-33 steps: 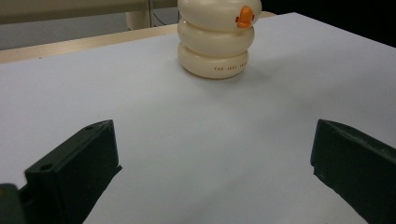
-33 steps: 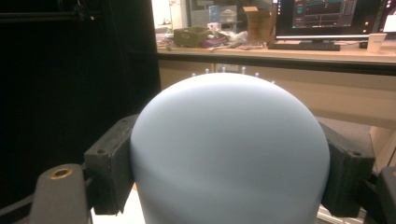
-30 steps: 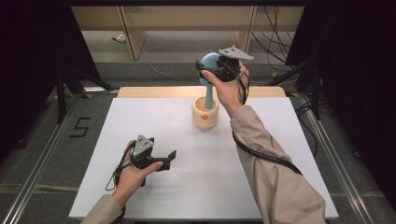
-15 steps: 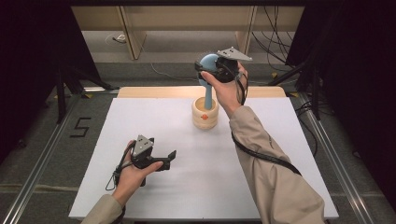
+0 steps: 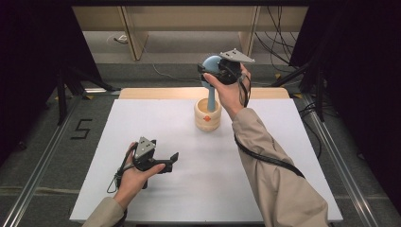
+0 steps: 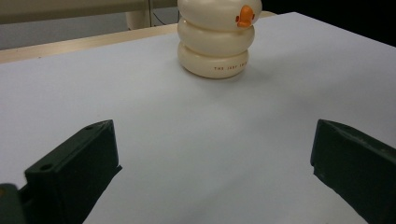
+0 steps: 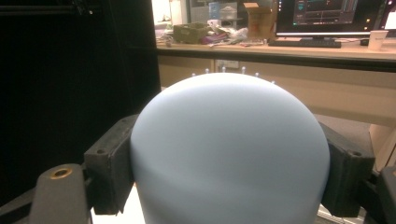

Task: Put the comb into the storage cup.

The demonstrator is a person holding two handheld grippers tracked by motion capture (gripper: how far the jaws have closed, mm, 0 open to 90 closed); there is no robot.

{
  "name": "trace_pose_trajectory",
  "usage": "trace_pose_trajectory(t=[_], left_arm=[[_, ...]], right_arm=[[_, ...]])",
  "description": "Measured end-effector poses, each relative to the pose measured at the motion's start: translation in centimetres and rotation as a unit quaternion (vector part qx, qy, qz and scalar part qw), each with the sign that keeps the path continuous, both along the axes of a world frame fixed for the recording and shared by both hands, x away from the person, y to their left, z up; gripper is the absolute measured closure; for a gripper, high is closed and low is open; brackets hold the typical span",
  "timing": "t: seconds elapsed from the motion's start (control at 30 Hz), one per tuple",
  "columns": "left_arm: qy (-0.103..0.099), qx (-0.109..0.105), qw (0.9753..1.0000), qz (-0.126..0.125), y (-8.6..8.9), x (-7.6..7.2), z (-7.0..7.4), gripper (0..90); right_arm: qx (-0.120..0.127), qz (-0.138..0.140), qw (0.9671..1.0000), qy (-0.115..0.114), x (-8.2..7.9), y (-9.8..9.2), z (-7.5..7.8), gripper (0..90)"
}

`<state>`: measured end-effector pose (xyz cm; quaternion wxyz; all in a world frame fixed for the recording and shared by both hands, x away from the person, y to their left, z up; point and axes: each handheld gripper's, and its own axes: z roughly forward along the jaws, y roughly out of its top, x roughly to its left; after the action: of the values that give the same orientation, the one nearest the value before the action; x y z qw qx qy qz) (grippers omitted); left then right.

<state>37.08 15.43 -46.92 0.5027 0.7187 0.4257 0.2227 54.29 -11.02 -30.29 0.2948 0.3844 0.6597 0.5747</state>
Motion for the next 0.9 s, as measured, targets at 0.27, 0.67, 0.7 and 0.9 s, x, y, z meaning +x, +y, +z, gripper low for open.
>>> trace_pose_trajectory(t=[0.27,0.67,0.7,0.9], left_arm=[[0.0,-0.001,1.0,0.0,0.0,0.01,0.03,0.4],[0.0,0.0,1.0,0.0,-0.02,0.02,-0.01,0.4],[0.0,-0.001,1.0,0.0,-0.02,0.02,0.01,0.4],[0.0,-0.001,1.0,0.0,-0.02,0.02,0.0,0.4]], right_arm=[[-0.002,0.0,1.0,0.001,0.08,0.09,-0.24,21.0],[-0.005,-0.002,1.0,0.003,0.23,0.05,-0.58,21.0],[-0.006,-0.003,1.0,0.003,0.24,0.05,-0.62,21.0],[-0.007,-0.003,1.0,0.005,0.31,0.12,-0.92,21.0]])
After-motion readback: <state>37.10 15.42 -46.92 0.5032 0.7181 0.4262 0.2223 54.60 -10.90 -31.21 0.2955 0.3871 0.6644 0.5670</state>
